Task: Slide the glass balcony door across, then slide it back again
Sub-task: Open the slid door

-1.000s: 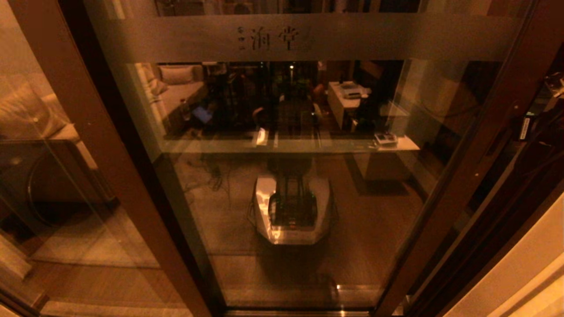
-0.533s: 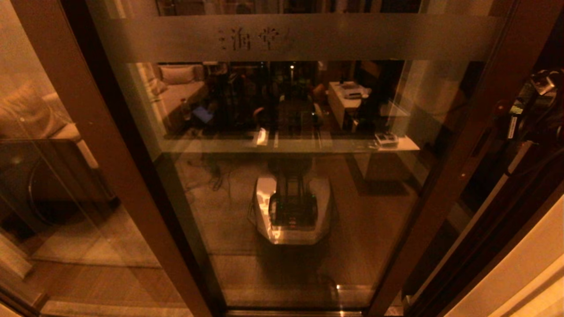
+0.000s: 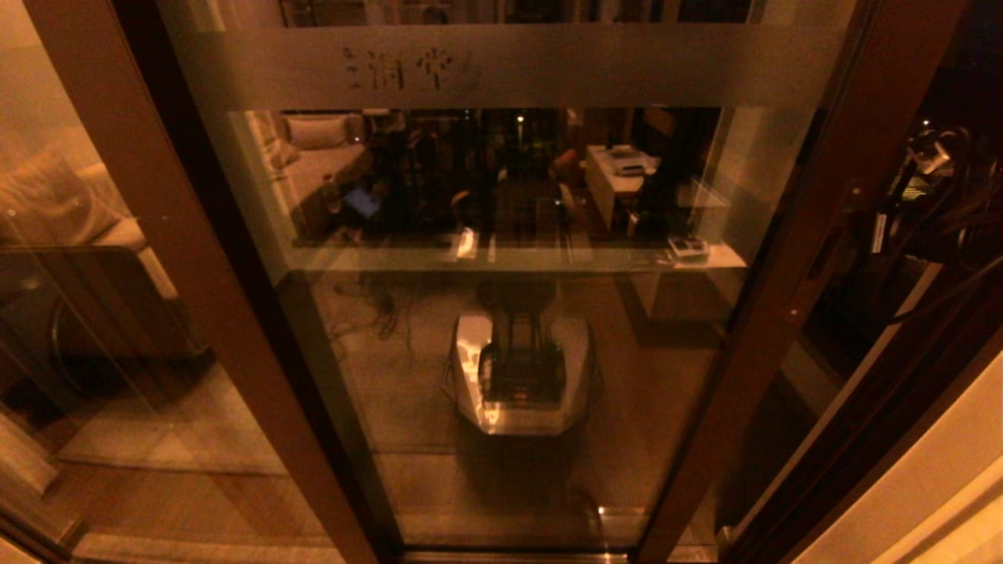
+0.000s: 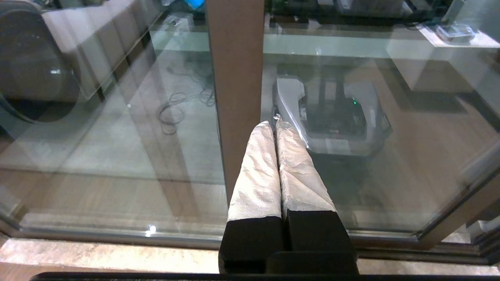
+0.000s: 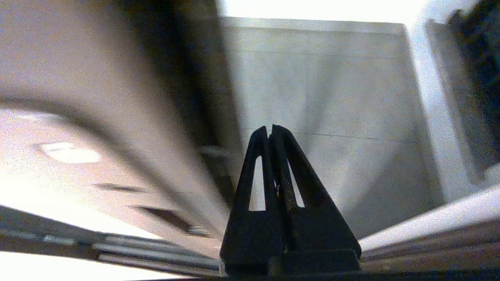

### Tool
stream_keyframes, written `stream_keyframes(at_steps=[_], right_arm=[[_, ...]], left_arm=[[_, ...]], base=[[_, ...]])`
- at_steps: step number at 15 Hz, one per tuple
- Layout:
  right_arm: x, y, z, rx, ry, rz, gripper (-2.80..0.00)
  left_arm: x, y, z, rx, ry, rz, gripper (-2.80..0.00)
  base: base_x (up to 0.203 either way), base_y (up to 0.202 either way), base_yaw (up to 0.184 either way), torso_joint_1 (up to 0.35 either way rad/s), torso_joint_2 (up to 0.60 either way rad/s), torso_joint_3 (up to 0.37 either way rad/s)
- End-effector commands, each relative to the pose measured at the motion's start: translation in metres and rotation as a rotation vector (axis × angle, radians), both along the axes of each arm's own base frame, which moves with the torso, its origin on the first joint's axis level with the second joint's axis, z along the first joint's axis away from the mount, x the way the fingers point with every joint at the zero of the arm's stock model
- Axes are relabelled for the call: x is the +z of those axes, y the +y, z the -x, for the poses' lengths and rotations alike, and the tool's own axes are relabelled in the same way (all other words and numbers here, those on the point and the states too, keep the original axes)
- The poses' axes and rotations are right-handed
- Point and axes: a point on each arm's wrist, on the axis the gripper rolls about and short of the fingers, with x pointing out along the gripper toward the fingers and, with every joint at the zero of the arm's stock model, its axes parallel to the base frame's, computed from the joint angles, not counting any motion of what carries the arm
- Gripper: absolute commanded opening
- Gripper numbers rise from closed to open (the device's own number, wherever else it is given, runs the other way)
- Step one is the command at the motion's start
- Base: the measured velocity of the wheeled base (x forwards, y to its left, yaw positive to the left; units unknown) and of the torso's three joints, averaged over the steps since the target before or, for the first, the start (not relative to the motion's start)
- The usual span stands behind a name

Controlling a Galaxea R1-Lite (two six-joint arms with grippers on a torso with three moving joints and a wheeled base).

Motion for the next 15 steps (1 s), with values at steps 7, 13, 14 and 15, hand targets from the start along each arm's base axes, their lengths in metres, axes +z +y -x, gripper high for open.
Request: stream_keyframes(at_steps=[7,13,14,15], right_arm=[[0.002,0.024,0.004,0.059,-0.002,0.002,-2.80],[0.001,0.038,0.004,0.065,0.005,0.010,-2.80],[0.000,0.041,0.003,0.073,0.007,0.010,-2.80],[0.000,0.043,0.003,0.079,0.011,0.010,-2.80]], left_arm=[[0.000,0.000,0.000,0.000,0.001,0.000,-2.80],[0.000,0.000,0.000,0.000,0.001,0.000,-2.80],[0.000,0.000,0.000,0.000,0.001,0.000,-2.80],[0.000,0.000,0.000,0.000,0.001,0.000,-2.80]], base=[[0.000,0.000,0.000,0.000,0.00,0.000],[0.000,0.000,0.000,0.000,0.00,0.000],[0.000,0.000,0.000,0.000,0.00,0.000],[0.000,0.000,0.000,0.000,0.00,0.000]])
